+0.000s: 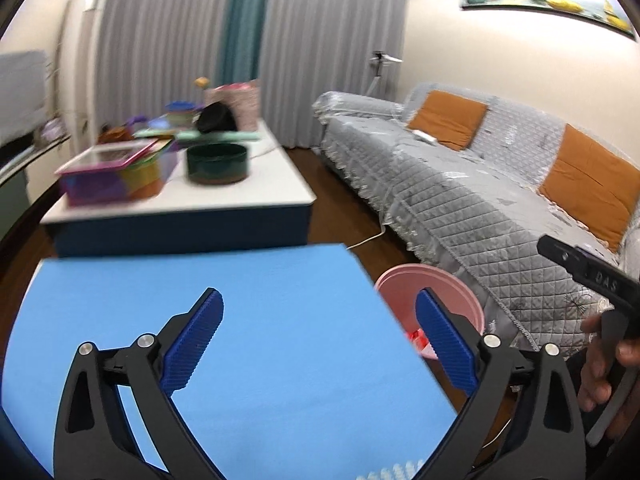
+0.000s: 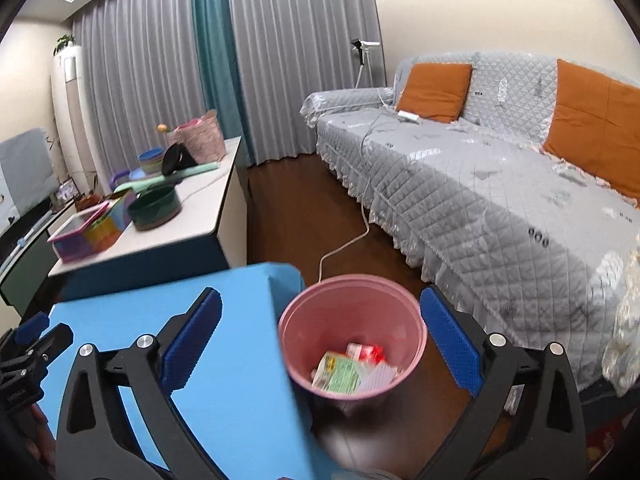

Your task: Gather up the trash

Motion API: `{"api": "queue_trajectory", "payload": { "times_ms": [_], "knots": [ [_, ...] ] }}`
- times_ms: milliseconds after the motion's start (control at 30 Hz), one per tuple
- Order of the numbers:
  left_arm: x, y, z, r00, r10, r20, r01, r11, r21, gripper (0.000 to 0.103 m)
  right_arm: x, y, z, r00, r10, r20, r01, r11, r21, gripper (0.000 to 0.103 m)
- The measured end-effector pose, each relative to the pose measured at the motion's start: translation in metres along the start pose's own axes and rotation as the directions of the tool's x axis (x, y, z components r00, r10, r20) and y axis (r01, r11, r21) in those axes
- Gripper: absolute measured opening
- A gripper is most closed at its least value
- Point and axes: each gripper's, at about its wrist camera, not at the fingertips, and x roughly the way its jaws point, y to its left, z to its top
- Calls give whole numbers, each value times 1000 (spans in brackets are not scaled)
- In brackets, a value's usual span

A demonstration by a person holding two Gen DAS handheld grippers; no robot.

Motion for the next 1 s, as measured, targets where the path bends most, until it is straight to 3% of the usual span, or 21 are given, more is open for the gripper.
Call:
{"api": "queue_trajectory", "payload": {
  "times_ms": [267,433,567,1000],
  "knots": [
    [-26,29,-53,992,111,-54,-116,989,-94,94,-16,43,-62,999,12,-32,-16,992,-128,98],
    [-35,29,-83,979,190,-76,-195,978,-68,95,-12,58,-86,998,22,-58,-32,984,-174,98],
    [-23,33,-96,970,206,-131,-215,975,-60,95,-3,66,-88,997,21,-68,-33,982,-188,98],
    [-15,34,-98,968,204,-147,-217,973,-77,95,2,73,-93,997,15,-80,-31,977,-209,98]
  ]
}}
